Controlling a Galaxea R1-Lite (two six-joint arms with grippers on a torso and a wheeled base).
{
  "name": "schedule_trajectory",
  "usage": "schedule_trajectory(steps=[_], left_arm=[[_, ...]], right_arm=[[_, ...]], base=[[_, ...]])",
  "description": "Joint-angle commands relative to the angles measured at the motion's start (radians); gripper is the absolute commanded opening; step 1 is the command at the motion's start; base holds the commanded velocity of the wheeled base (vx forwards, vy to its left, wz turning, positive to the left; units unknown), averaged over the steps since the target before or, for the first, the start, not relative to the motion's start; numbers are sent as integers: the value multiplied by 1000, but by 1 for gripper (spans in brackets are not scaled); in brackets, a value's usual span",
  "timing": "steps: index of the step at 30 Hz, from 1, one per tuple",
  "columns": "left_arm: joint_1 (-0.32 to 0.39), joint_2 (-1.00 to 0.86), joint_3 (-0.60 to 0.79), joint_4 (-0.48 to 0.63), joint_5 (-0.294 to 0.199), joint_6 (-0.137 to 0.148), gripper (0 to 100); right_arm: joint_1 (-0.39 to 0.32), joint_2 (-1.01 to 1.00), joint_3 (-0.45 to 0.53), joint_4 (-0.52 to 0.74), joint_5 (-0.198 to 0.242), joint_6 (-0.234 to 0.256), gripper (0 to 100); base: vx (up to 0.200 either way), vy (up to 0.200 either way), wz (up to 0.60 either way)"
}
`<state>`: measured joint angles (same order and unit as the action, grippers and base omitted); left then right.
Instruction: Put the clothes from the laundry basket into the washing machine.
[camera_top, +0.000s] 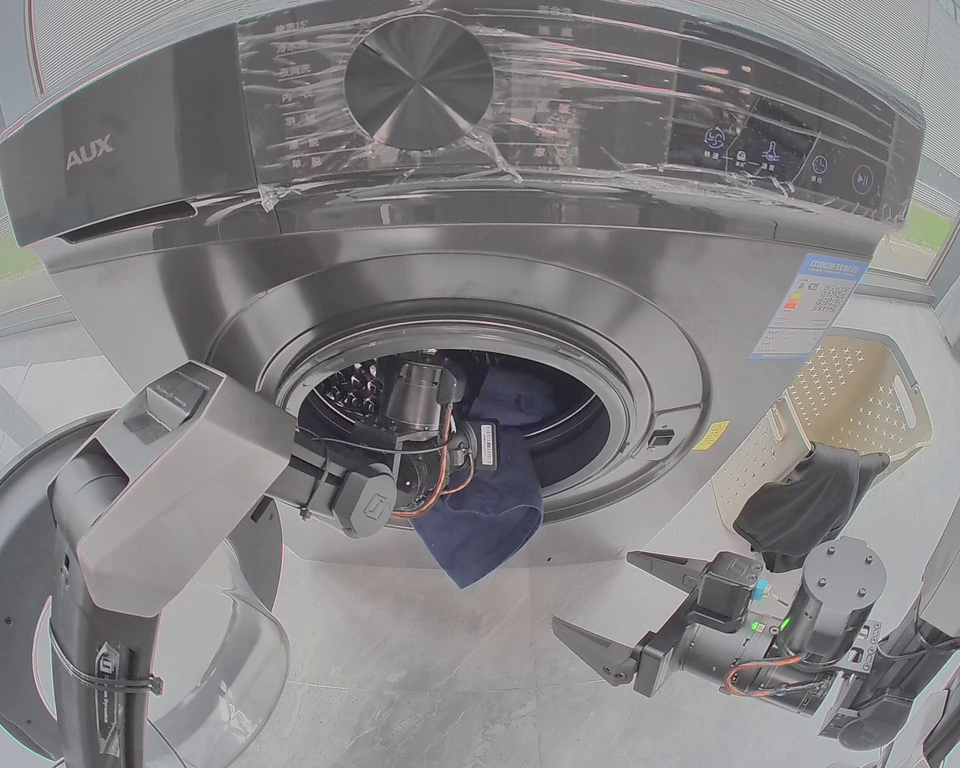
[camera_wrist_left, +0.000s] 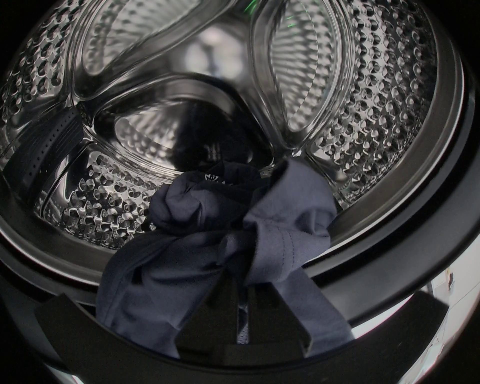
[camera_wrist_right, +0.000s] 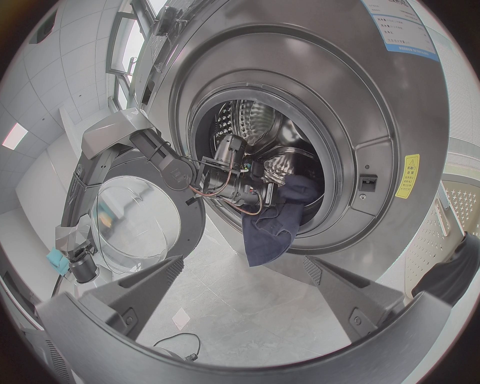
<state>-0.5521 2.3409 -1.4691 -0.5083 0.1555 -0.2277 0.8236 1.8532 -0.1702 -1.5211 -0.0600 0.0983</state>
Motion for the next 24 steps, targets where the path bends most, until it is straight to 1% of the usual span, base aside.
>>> schedule_trajectory(steps=[1,3,4,6,9,11,13,14,16,18,20,21,24], left_arm=[[-2,51,-74,-61,4,-19,0],[1,74,-91,-99,16,-18,0],[6,87,-105,-124,16,-13,0],[9,110,-123,-151,19,-13,0],[11,121,-138,-176,27,-13,0],[11,133,-163,-217,30,-13,0],[11,133,-171,-223,30,-13,0],[11,132,-180,-228,30,-15,100],[9,124,-177,-223,30,-18,100],[8,91,-138,-197,33,-19,100],[1,20,-60,-130,30,-13,100],[-3,-18,-19,-72,29,-12,100],[-22,-80,49,34,30,-9,100]], right_arm=[[0,1,-2,-1,0,0,100],[0,1,-2,-1,0,0,100],[0,1,-2,-1,0,0,100],[0,1,-2,-1,0,0,100],[0,1,-2,-1,0,0,100],[0,1,-2,-1,0,0,100],[0,1,-2,-1,0,0,100],[0,1,-2,-1,0,0,100],[0,1,-2,-1,0,0,100],[0,1,-2,-1,0,0,100],[0,1,-2,-1,0,0,100],[2,3,-2,-1,0,0,100],[2,4,-2,-1,0,0,100]], base=[[0,0,0],[0,0,0],[0,0,0],[0,0,0],[0,0,0],[0,0,0],[0,0,0],[0,0,0],[0,0,0],[0,0,0],[0,0,0],[0,0,0],[0,0,0]])
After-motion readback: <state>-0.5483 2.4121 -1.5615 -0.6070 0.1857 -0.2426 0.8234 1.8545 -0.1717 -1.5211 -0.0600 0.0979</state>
